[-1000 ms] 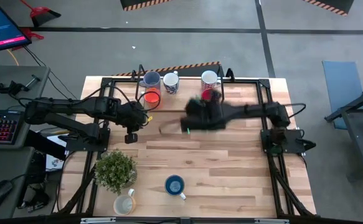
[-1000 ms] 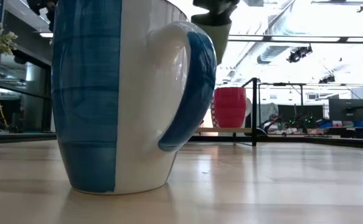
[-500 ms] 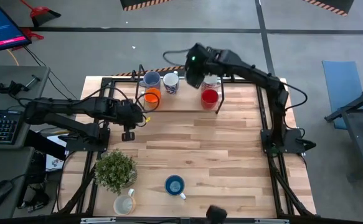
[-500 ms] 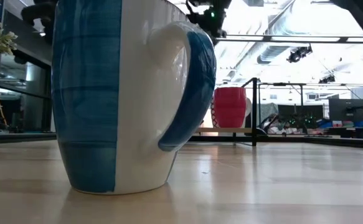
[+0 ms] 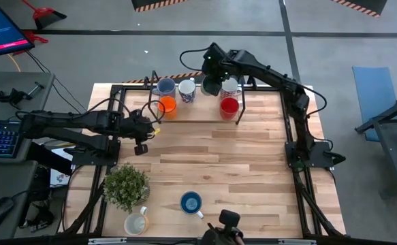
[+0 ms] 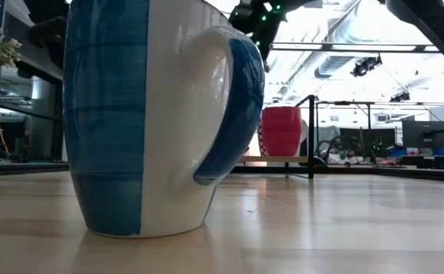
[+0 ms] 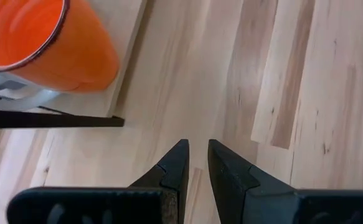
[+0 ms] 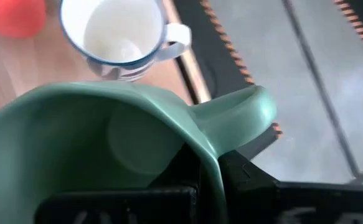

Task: Place coffee mugs
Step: Put the light green mug on the shelf

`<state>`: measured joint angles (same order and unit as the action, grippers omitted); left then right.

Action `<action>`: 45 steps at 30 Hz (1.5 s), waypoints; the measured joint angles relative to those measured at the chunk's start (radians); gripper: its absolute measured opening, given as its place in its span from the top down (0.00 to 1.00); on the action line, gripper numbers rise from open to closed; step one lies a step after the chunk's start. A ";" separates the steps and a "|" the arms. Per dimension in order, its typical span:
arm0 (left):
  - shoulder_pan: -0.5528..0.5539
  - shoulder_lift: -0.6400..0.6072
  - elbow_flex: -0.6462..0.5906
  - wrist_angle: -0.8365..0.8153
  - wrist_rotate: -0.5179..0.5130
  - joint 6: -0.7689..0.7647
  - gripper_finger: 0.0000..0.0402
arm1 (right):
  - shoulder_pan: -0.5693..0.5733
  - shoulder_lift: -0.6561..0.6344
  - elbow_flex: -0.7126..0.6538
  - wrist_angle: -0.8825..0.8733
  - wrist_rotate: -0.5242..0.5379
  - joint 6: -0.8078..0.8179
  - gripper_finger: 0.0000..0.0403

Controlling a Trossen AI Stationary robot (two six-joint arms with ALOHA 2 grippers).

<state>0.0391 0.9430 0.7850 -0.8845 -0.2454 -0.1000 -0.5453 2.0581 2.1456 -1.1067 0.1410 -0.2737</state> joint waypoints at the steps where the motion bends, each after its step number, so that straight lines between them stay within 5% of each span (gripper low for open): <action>1: 0.000 0.000 0.000 0.000 -0.001 -0.004 0.87 | 0.000 0.010 0.000 0.000 -0.005 -0.002 1.00; 45: -0.001 0.001 0.000 0.015 0.011 -0.082 0.87 | -0.030 0.181 -0.001 0.027 -0.126 -0.068 1.00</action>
<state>0.0383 0.9439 0.7849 -0.8692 -0.2348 -0.1818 -0.5757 2.2391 2.1448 -1.0796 0.0154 -0.3415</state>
